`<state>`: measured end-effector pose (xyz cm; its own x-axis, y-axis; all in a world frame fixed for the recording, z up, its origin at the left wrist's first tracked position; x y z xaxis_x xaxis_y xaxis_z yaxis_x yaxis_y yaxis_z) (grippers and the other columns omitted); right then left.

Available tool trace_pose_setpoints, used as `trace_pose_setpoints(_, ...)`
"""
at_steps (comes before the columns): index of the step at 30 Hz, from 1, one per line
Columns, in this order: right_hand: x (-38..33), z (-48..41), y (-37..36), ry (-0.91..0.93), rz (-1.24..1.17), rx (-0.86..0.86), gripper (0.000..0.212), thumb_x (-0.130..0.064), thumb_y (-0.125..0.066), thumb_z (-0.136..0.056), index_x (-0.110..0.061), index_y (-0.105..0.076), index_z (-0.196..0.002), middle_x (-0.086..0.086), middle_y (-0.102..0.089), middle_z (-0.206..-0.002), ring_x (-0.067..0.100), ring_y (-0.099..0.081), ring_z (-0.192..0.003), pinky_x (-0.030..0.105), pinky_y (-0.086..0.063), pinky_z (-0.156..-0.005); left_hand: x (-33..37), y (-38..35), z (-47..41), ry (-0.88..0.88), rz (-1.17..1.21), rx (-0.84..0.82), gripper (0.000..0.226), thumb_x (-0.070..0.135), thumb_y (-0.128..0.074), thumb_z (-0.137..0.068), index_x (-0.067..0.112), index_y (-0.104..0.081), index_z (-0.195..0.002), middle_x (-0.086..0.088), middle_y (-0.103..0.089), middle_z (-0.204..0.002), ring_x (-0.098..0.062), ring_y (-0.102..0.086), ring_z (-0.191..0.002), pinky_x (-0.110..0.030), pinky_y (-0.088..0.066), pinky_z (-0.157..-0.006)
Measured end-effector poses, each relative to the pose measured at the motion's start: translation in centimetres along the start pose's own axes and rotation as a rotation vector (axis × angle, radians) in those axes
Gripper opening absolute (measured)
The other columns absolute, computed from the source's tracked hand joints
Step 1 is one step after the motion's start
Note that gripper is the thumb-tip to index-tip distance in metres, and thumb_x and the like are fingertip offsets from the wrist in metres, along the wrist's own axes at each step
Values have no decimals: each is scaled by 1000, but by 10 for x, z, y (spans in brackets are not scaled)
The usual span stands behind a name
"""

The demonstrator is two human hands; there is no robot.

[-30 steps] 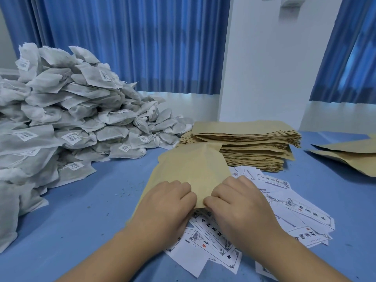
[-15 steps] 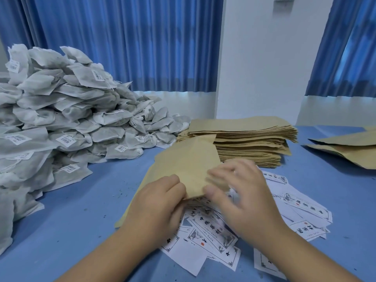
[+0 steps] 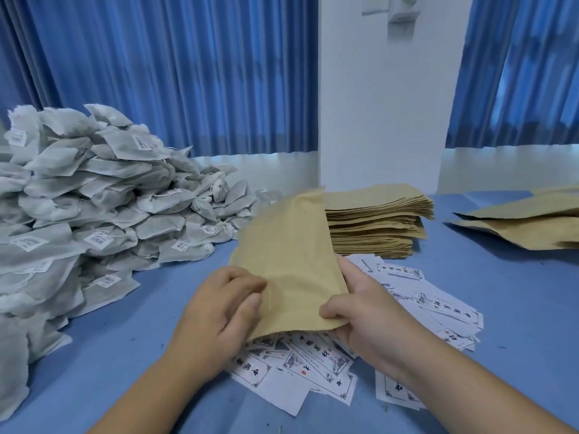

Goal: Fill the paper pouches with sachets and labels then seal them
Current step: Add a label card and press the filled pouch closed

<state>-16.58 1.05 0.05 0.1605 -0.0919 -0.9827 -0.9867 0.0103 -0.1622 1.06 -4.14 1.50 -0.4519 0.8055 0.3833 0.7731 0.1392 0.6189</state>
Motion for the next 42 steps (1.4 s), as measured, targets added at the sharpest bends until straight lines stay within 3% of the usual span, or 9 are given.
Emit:
trace_pose_setpoints(4, -25, 17, 18, 123, 70, 13, 72, 5, -47, -69, -51, -61, -112, -5, -70, -105, 22, -66, -88, 39, -47, -71, -19, 13, -12, 339, 45, 199, 33, 32, -61, -91, 28, -57, -123, 12, -53, -115, -5, -51, -106, -25, -37, -88)
trace_pose_setpoints(7, -44, 28, 48, 174, -6, 61, 70, 3, -48, -64, -44, -63, -114, -1, -70, -101, 18, -59, -74, 28, -42, -60, -22, -6, -24, 705, 490, 275, 33, 27, -64, -91, 30, -54, -123, 5, -61, -106, -10, -61, -90, -33, -48, -79)
trace_pose_setpoints(13, -70, 66, 134, 266, -120, 248, 60, 14, -40, -75, -29, -72, -103, 5, -70, -106, 16, -63, -84, 30, -47, -74, 57, -109, -66, 1052, 1375, -12, 10, 12, -57, -93, 5, -61, -99, -5, -72, -69, -15, -65, -59, -27, -51, -57)
trace_pose_setpoints(22, -94, 193, 281, 345, -120, 593, 61, 13, -37, -81, -27, -65, -118, 5, -67, -121, 24, -65, -108, 37, -57, -79, 218, -238, -101, 804, 1792, -463, 33, 1, -55, -72, 1, -58, -105, -10, -71, -96, -19, -64, -65, -26, -51, -51)
trace_pose_setpoints(26, -103, 249, 331, 291, -45, 755, 62, 9, -38, -85, -34, -60, -124, 13, -65, -120, 33, -68, -77, 31, -54, -54, 274, -286, -103, 753, 1578, -656, 12, -1, -46, -86, 9, -48, -82, -4, -63, -75, -17, -55, -43, -18, -35, -34)
trace_pose_setpoints(31, -127, 300, 373, 344, -20, 913, 65, 9, -41, -85, -35, -55, -130, 8, -68, -110, 25, -56, -50, 25, -44, -41, 347, -328, -127, 745, 1632, -743, 10, -3, -44, -92, 7, -46, -94, -10, -55, -76, -14, -53, -38, -17, -40, -33)
trace_pose_setpoints(34, -160, 323, 397, 492, -91, 1028, 59, 13, -40, -88, -29, -56, -126, 5, -73, -81, 20, -64, -56, 23, -50, -47, 401, -336, -152, 721, 1764, -745, 8, -5, -43, -95, 1, -48, -96, -21, -62, -81, -23, -70, -56, -21, -52, -43)
trace_pose_setpoints(37, -182, 339, 422, 618, -318, 1051, 64, 8, -47, -92, -13, -28, -149, 17, -65, -110, 26, -72, -89, 28, -59, -69, 443, -339, -169, 708, 1930, -612, 22, -8, -43, -94, -5, -49, -115, -26, -60, -113, -31, -70, -90, -30, -60, -70)
trace_pose_setpoints(42, -139, 336, 443, 323, -421, 1265, 11, 4, -46, -93, 0, -50, -103, 25, -53, -115, 32, -68, -83, 33, -56, -66, 453, -347, -134, 762, 1828, -682, 21, 2, -46, -94, 6, -57, -111, -14, -57, -116, -31, -71, -88, -33, -60, -66)
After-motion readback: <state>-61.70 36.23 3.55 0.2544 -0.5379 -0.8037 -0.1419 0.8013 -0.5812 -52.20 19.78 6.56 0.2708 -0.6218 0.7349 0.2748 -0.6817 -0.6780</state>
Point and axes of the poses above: each hand's wrist, its own z-axis away from the middle knuckle, its own y-axis out of the back of the hand, x = y × z, the point moved 7 cm from there along -z, towards the middle knuckle
